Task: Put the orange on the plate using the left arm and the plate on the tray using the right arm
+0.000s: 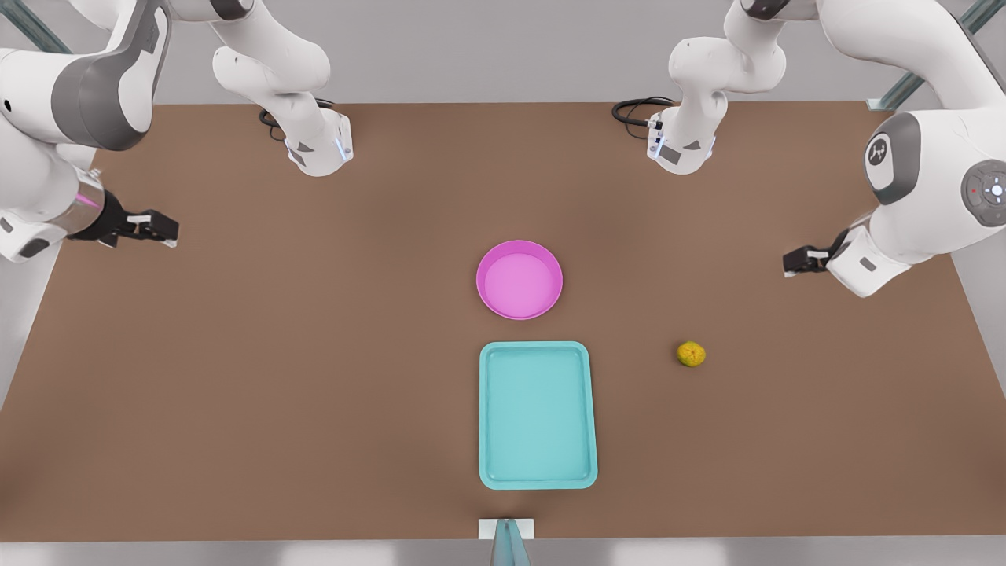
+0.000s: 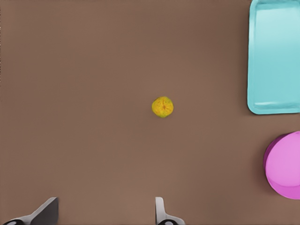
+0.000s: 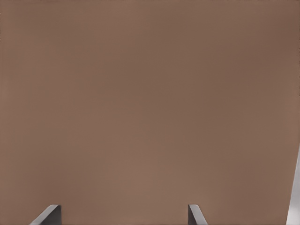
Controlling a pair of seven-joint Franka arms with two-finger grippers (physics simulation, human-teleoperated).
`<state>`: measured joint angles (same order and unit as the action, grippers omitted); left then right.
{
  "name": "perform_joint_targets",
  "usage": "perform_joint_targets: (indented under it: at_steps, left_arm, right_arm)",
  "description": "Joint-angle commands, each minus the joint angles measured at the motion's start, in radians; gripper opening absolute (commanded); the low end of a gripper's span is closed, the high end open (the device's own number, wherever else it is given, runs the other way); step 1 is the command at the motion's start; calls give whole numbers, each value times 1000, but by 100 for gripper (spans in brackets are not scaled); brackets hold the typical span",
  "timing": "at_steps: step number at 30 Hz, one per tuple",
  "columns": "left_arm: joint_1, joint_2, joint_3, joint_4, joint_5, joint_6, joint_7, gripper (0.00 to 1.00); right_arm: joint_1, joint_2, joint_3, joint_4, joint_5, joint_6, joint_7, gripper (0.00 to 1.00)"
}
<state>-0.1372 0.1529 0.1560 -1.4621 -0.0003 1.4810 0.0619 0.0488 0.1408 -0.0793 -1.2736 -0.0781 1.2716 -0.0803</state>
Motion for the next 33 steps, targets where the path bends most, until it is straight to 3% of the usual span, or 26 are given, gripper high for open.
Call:
perform_joint_targets:
  at_steps: [1,2,5,7,9,12,33]
  left_arm:
    - [1,2,0,0,0,59,30,100]
    - [1,23,0,3,-3,59,29,100]
    - [-9,312,-1,71,-15,88,26,100]
    - [-10,441,-18,28,-70,289,33,100]
    - [-16,462,-53,-121,-60,539,32,100]
    - [-13,484,-62,-198,-59,682,24,100]
    - [-38,540,-64,-257,-61,683,26,100]
  right_arm:
    - [0,2,0,2,0,61,-46,100]
    - [0,2,0,2,0,63,-46,100]
    - [0,6,0,2,1,63,-46,100]
    - [0,11,0,2,4,63,-46,100]
    - [0,11,0,2,6,63,-46,100]
    - [0,20,0,5,11,63,-46,100]
    - [-7,49,0,7,24,63,-41,100]
